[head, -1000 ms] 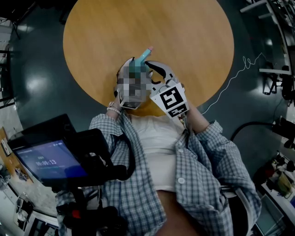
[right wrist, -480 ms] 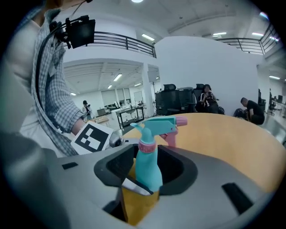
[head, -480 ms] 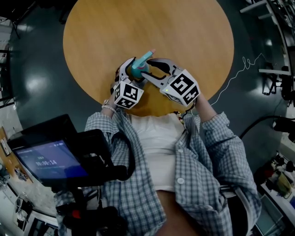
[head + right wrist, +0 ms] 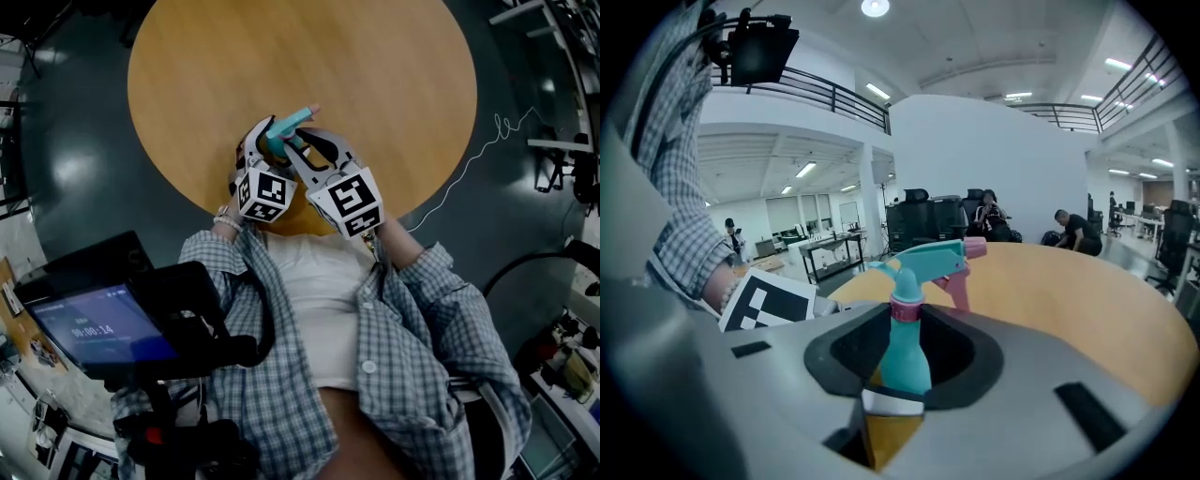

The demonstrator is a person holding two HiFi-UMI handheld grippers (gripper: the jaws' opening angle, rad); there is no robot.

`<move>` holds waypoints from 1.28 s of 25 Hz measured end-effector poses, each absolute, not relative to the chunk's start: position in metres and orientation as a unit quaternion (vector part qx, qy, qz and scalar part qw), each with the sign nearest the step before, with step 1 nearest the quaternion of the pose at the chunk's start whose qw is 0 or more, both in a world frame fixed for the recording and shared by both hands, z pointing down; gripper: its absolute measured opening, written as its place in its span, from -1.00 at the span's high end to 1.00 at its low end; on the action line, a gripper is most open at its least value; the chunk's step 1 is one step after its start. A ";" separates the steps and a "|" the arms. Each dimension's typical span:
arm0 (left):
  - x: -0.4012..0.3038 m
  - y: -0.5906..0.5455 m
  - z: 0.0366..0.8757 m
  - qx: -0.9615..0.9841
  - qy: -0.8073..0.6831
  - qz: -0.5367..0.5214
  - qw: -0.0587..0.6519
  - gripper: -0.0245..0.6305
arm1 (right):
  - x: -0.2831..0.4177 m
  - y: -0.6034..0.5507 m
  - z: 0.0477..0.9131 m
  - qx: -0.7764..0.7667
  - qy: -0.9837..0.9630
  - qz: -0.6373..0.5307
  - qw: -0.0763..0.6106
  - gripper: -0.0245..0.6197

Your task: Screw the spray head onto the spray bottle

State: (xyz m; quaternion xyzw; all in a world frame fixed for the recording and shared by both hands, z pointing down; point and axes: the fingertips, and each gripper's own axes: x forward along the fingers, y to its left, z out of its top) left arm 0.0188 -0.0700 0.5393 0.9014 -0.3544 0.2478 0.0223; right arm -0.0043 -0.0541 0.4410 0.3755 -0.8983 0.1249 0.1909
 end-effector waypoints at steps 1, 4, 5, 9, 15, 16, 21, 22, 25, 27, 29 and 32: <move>0.019 -0.070 0.539 0.901 -0.354 0.248 0.022 -0.27 | -0.005 -0.054 0.441 0.376 -0.898 0.122 0.192 0.64; 0.019 -0.071 0.540 0.902 -0.352 0.248 0.023 -0.27 | -0.006 -0.053 0.442 0.361 -0.904 0.112 0.199 0.64; 0.019 -0.071 0.540 0.902 -0.352 0.248 0.024 -0.27 | -0.007 -0.052 0.441 0.354 -0.907 0.106 0.201 0.64; 0.019 -0.073 0.541 0.901 -0.352 0.252 0.030 -0.27 | -0.011 -0.047 0.443 0.329 -0.915 0.102 0.209 0.43; 0.020 -0.072 0.542 0.905 -0.336 0.258 0.034 -0.28 | -0.007 -0.049 0.446 0.337 -0.911 0.114 0.208 0.41; 0.020 -0.071 0.543 0.906 -0.333 0.258 0.039 -0.29 | -0.006 -0.049 0.447 0.337 -0.911 0.116 0.207 0.41; 0.019 -0.064 0.547 0.909 -0.322 0.259 0.060 -0.45 | 0.007 -0.053 0.447 0.353 -0.905 0.122 0.202 0.39; 0.018 -0.063 0.548 0.908 -0.322 0.261 0.058 -0.45 | 0.009 -0.053 0.448 0.354 -0.905 0.123 0.202 0.39; 0.007 -0.058 0.551 0.905 -0.325 0.268 0.058 -0.45 | 0.014 -0.047 0.447 0.348 -0.907 0.118 0.205 0.39; -0.003 -0.052 0.553 0.903 -0.326 0.275 0.055 -0.45 | 0.016 -0.041 0.446 0.342 -0.910 0.112 0.207 0.39; -0.013 -0.047 0.552 0.900 -0.331 0.278 0.053 -0.45 | 0.019 -0.036 0.448 0.345 -0.909 0.106 0.210 0.39; -0.027 -0.043 0.546 0.897 -0.346 0.268 0.068 -0.41 | 0.028 -0.034 0.459 0.358 -0.902 0.108 0.219 0.40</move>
